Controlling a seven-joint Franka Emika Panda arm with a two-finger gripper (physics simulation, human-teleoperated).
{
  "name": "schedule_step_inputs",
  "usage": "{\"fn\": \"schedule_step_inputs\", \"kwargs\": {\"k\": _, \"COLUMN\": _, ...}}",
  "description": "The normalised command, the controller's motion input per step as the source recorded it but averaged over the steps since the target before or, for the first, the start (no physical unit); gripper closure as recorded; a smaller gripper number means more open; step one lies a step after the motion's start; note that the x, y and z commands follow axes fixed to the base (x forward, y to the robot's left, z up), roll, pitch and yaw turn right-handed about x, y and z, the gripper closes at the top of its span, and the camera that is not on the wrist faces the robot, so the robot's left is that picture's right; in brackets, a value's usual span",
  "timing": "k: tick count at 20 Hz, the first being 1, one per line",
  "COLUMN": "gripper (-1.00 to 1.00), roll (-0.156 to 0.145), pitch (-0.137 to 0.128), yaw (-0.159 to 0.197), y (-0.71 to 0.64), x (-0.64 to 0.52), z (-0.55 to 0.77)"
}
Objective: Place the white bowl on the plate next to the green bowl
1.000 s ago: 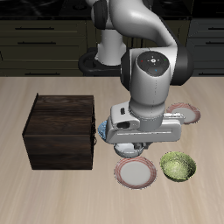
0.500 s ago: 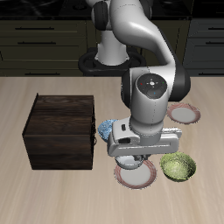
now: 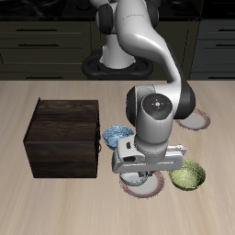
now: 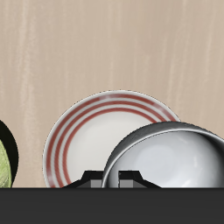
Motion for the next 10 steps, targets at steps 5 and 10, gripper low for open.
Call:
{"fn": "schedule_step_inputs", "kwargs": {"k": 5, "gripper": 1.00, "roll": 0.009, "pitch": 0.028, "yaw": 0.014, "y": 0.15, "x": -0.04, "z": -0.20}}
{"fn": "schedule_step_inputs", "kwargs": {"k": 10, "gripper": 1.00, "roll": -0.053, "pitch": 0.037, "yaw": 0.023, "y": -0.05, "x": 0.02, "z": -0.16}}
